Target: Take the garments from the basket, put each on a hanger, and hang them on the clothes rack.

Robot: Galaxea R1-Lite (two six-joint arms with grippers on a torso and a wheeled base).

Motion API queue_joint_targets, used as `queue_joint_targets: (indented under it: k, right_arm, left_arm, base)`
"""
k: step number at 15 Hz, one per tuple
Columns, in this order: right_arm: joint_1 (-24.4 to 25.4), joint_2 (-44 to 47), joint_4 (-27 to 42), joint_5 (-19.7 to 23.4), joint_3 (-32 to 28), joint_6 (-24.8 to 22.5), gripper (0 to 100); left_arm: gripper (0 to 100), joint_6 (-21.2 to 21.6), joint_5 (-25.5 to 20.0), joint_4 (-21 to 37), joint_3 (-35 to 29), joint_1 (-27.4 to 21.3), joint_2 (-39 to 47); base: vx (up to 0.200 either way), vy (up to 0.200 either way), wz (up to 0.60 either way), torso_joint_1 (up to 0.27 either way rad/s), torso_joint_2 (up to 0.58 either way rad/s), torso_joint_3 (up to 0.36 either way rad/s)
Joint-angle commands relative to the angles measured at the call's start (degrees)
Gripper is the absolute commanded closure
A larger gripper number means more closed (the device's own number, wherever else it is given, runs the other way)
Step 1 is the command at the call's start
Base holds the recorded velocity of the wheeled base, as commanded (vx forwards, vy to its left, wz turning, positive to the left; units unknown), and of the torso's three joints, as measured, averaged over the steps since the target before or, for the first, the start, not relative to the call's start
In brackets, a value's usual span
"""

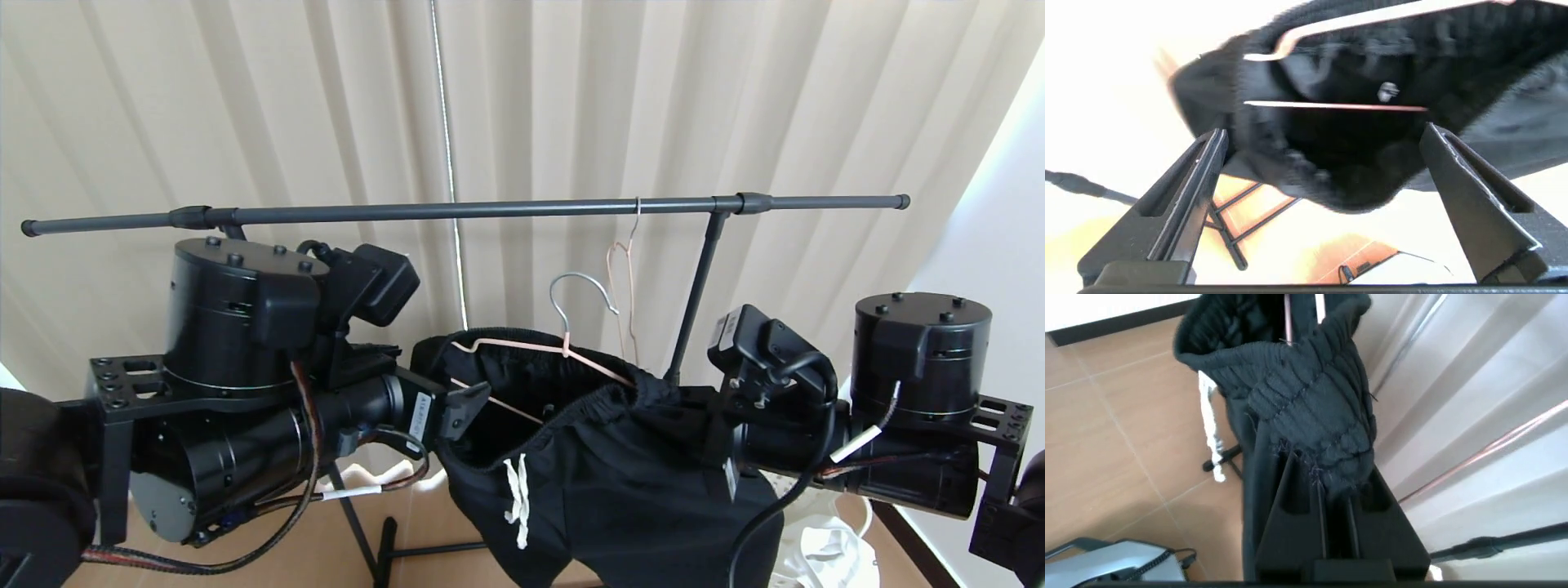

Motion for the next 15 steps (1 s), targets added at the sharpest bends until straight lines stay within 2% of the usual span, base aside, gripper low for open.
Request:
queue_joint_targets:
  k: [1,2,3,4,6,9,11,12,13,14,15]
  right_arm:
    - [-2.1,-0.1,-0.1,2.7,0.9,0.0,100]
    - [-3.1,-0.2,-0.1,5.4,1.1,0.0,100]
    - [-5.1,-0.3,-0.1,10.5,1.4,0.0,100]
    - [-6.5,-0.3,-0.1,15.0,1.4,0.0,100]
    - [-8.6,-0.1,0.0,21.6,1.7,0.0,100]
    - [-10.7,-0.1,0.0,28.8,1.8,0.0,100]
    - [-12.2,-0.1,0.1,33.8,2.0,0.0,100]
    - [-12.5,0.0,0.1,35.0,2.1,0.0,100]
    - [-13.0,0.2,0.1,37.1,2.1,0.0,100]
    - [-13.0,0.2,0.1,37.2,2.1,0.0,100]
    - [-13.9,0.2,0.1,39.7,2.1,0.0,100]
  left_arm:
    - [0,2.2,-3.9,0.0,0.7,4.7,-3.2]
    - [0,3.9,-8.5,0.0,0.8,7.4,-4.6]
    - [0,7.2,-15.3,0.2,0.9,12.2,-6.5]
    - [0,9.7,-20.3,0.3,0.9,15.3,-7.5]
    - [0,13.5,-30.2,0.4,1.5,20.4,-8.9]
    - [0,21.4,-40.1,0.5,3.4,26.0,-9.4]
    - [0,24.1,-45.9,0.5,4.0,28.3,-9.1]
    - [0,24.6,-47.1,0.7,4.0,28.6,-9.0]
    - [0,26.8,-49.6,2.1,4.0,29.3,-8.9]
    - [0,27.1,-49.8,2.3,4.0,29.4,-8.9]
    - [0,34.1,-56.7,4.5,4.0,32.4,-8.2]
  base:
    - [0.000,0.000,0.00,0.000,0.00,0.000]
    - [0.000,0.000,0.00,0.000,0.00,0.000]
    - [0.000,0.000,0.00,0.000,0.00,0.000]
    - [0.000,0.000,0.00,0.000,0.00,0.000]
    - [0.000,0.000,0.00,0.000,0.00,0.000]
    - [0.000,0.000,0.00,0.000,0.00,0.000]
    - [0.000,0.000,0.00,0.000,0.00,0.000]
    - [0.000,0.000,0.00,0.000,0.00,0.000]
    - [0.000,0.000,0.00,0.000,0.00,0.000]
    - [0.000,0.000,0.00,0.000,0.00,0.000]
    - [0.000,0.000,0.00,0.000,0.00,0.000]
